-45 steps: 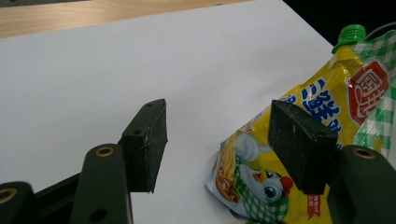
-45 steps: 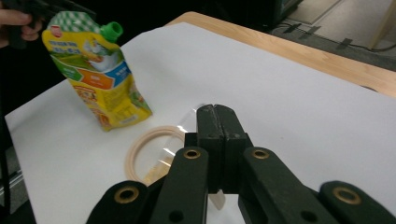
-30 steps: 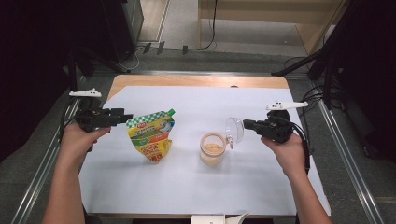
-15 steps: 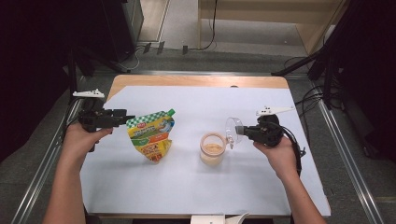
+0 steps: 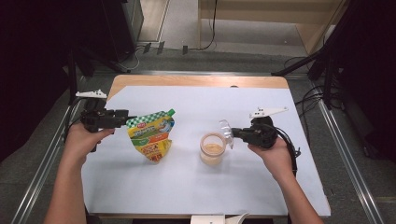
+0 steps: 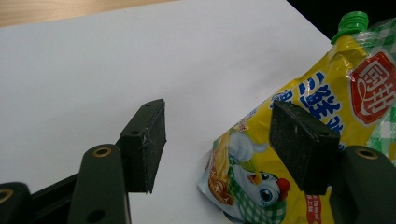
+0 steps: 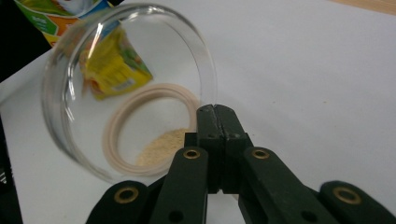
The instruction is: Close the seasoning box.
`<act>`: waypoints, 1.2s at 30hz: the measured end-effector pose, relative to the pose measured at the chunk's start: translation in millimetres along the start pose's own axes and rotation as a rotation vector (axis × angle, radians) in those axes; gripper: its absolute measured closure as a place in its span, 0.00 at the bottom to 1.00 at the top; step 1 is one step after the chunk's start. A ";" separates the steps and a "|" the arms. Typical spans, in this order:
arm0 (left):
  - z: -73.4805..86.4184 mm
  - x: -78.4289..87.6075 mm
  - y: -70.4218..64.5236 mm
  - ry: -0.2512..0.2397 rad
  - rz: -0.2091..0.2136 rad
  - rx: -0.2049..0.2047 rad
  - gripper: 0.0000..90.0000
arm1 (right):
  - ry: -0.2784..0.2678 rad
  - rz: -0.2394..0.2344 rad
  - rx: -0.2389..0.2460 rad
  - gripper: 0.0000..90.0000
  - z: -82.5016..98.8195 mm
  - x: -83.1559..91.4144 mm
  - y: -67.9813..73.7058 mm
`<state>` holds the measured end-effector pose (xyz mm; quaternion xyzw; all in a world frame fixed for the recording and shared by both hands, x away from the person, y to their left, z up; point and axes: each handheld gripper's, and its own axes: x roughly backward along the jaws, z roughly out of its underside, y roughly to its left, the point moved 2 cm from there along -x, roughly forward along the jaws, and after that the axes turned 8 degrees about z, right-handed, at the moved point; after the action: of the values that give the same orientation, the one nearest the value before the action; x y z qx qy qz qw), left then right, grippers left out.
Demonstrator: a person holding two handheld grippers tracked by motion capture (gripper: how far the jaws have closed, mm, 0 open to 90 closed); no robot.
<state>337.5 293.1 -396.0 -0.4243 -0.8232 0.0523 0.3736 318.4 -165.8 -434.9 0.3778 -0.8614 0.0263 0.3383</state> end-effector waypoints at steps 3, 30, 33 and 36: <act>0.8 -0.7 0.7 0.002 0.002 0.002 0.42 | 0.001 -0.007 0.019 1.00 -2.0 -0.5 7.0; 2.8 -3.7 1.5 0.011 0.000 -0.012 0.41 | -0.020 0.085 0.074 0.40 6.3 -2.2 -14.0; 2.9 -4.0 1.8 0.012 0.001 -0.012 0.41 | -0.034 0.084 0.058 0.36 9.8 -3.2 -20.6; 3.5 -3.7 2.8 0.013 -0.003 -0.011 0.41 | -0.038 0.092 0.063 0.33 13.4 -4.0 -26.9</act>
<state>338.3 293.0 -401.7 -0.4254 -0.8216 0.0446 0.3768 330.7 -186.5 -453.3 0.3489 -0.8828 0.0617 0.3085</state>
